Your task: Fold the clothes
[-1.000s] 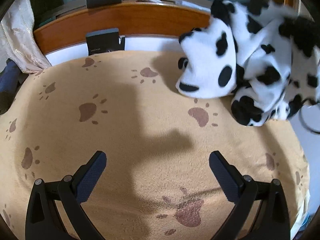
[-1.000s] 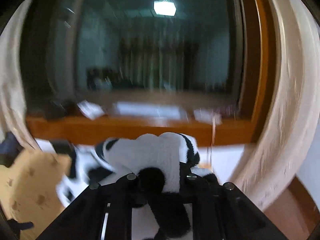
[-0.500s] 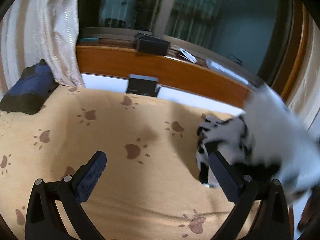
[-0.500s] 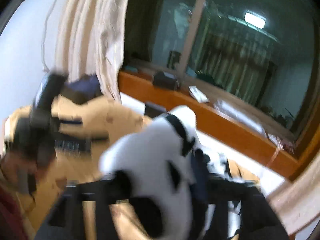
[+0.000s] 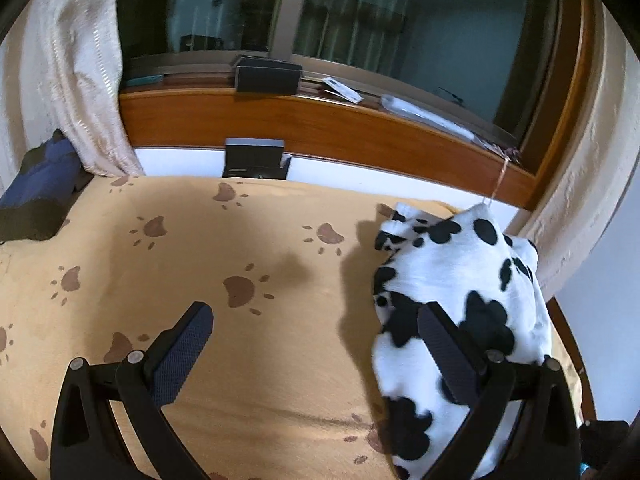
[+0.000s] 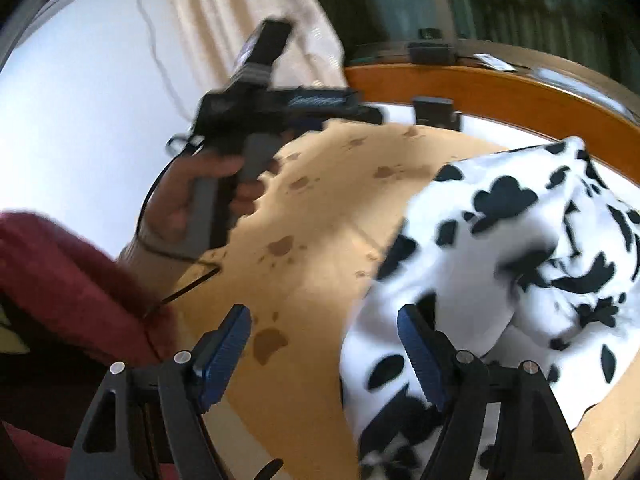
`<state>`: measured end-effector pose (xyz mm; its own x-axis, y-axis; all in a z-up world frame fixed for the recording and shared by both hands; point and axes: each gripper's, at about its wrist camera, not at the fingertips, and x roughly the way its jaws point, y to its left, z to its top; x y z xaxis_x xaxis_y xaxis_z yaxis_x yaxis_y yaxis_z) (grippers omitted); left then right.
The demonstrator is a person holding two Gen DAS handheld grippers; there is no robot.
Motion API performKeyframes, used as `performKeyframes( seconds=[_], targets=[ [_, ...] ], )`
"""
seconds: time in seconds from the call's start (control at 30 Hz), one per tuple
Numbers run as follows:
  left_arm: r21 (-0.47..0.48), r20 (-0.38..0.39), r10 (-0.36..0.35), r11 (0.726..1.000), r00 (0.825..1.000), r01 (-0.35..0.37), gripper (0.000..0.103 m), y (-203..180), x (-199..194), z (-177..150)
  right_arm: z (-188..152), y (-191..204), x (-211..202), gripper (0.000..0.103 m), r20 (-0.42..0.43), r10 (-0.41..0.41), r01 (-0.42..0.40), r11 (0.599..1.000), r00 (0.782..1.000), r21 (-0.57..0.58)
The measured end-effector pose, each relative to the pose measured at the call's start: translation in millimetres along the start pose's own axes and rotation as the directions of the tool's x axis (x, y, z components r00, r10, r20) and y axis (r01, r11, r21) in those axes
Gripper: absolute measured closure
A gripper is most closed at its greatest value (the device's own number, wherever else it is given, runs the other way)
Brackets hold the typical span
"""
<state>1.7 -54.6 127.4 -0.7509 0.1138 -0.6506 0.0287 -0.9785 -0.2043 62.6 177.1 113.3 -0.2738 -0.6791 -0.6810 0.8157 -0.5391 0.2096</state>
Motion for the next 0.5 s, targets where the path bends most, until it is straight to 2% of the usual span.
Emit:
performKeyframes(
  seconds=[0.03,0.1,0.2,0.27,0.33,0.4,0.5],
  targets=[
    [0.000,-0.002,0.001,1.000,1.000,-0.001,0.000,-0.1,0.5,0.1,0.0,3.8,-5.0,0.025,0.026,-0.014,0.014,1.000,1.000,-0.015],
    [-0.008,-0.006,-0.002,1.000,1.000,0.002,0.000,0.7,0.7,0.5,5.8,-3.0,-25.9,0.025,0.130,-0.062,0.061,0.998,0.990,0.013],
    [-0.020,-0.009,-0.011,1.000,1.000,0.010,0.000,2.5,-0.6,1.4,20.4,-45.1,-48.8,0.025,0.244,-0.212,0.169,0.968,0.946,0.185],
    [-0.023,-0.004,-0.016,1.000,1.000,0.016,0.000,3.5,-3.0,2.3,23.4,-90.7,-52.8,0.025,0.260,-0.277,0.174,0.918,0.925,0.356],
    [-0.029,0.001,-0.017,0.999,1.000,0.017,0.000,4.7,-5.0,2.8,26.4,-136.2,-56.5,0.025,0.264,-0.340,0.166,0.841,0.902,0.515],
    [-0.033,0.003,-0.016,0.999,1.000,0.016,0.000,6.4,-5.8,3.4,30.8,-176.6,-44.4,0.025,0.276,-0.297,0.070,0.787,0.914,0.614],
    [-0.039,0.000,-0.007,0.999,1.000,0.007,0.000,10.6,-4.6,4.2,45.3,-206.8,-8.3,0.025,0.300,-0.174,-0.065,0.762,0.938,0.644]
  ],
)
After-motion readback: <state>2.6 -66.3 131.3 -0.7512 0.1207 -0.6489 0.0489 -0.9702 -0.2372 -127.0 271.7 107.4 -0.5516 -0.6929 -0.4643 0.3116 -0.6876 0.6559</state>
